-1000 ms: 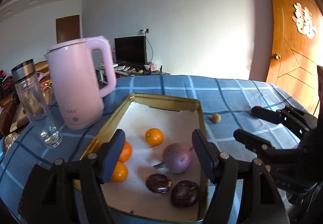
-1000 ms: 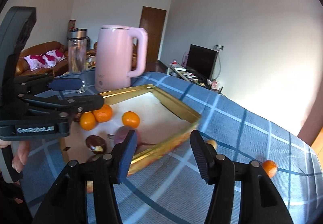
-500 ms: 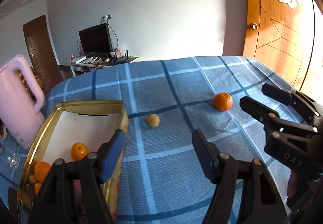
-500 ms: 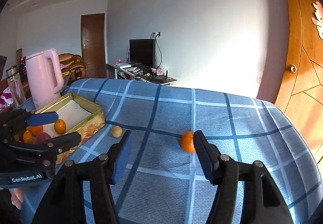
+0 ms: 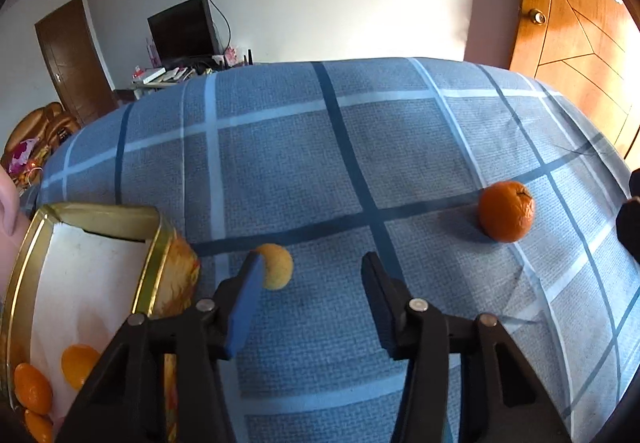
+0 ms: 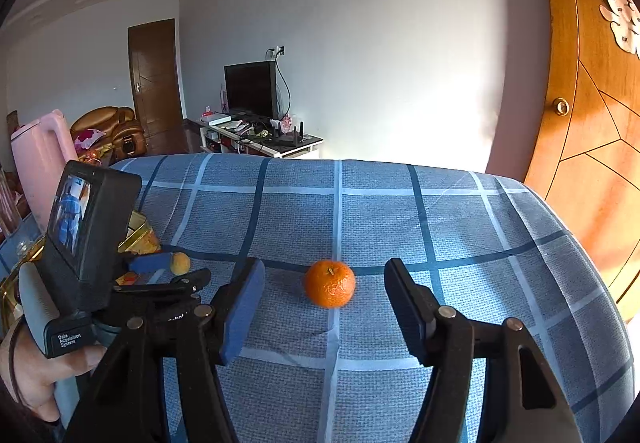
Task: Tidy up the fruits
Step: 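Grasp the small tan fruit with the left tool while the right tool grasps the mandarin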
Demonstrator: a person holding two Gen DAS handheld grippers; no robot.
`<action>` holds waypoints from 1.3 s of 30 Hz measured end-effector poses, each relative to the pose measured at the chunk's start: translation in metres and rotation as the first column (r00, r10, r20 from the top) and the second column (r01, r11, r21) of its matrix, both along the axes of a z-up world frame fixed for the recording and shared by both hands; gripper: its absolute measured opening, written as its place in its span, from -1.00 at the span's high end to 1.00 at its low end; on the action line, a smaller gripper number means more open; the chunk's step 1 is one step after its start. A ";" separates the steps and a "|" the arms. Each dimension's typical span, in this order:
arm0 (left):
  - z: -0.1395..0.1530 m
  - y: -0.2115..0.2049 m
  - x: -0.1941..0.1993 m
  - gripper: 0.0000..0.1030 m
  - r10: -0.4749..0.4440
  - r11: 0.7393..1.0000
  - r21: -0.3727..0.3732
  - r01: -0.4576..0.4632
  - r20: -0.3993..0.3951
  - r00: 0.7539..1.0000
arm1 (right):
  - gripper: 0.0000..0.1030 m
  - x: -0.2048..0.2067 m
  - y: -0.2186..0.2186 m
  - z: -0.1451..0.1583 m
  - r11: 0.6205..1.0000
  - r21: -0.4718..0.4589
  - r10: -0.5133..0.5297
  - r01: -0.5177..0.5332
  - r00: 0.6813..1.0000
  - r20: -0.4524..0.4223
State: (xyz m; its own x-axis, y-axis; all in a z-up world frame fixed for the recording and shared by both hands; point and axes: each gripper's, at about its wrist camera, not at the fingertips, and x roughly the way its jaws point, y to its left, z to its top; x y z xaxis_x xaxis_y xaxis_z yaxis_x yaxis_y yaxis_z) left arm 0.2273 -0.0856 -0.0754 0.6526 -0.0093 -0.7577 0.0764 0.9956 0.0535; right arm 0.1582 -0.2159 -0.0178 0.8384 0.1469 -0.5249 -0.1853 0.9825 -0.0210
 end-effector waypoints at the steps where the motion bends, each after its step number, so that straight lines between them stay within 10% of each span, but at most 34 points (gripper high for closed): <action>1: 0.001 0.000 0.001 -0.01 0.004 1.000 -0.003 -0.004 0.005 1.000 | -0.24 0.003 0.000 -0.001 1.000 0.004 -0.005 0.005 1.000 -0.005; 27: 0.016 -0.009 -0.018 -0.22 -0.073 0.997 -0.006 0.075 0.136 0.988 | -0.24 0.042 -0.008 -0.044 0.987 0.001 -0.161 0.162 0.983 -0.090; 32: 0.001 0.005 0.003 -0.22 -0.053 0.995 -0.078 0.055 0.032 0.998 | -0.24 0.045 -0.005 -0.042 0.987 -0.019 -0.159 0.158 0.983 -0.088; 39: -0.011 0.007 0.008 0.44 -0.090 0.982 -0.170 0.082 -0.042 0.995 | -0.24 0.046 0.003 -0.043 0.989 -0.051 -0.142 0.137 0.986 -0.088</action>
State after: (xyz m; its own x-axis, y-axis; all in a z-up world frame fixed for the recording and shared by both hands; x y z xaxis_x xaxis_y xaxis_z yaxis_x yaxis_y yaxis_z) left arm 0.2357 -0.0785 -0.0859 0.6059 -0.1939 -0.7716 0.1606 0.9797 -0.1201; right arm 0.2039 -0.2134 -0.0611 0.7975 0.0065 -0.6032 -0.0497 0.9973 -0.0550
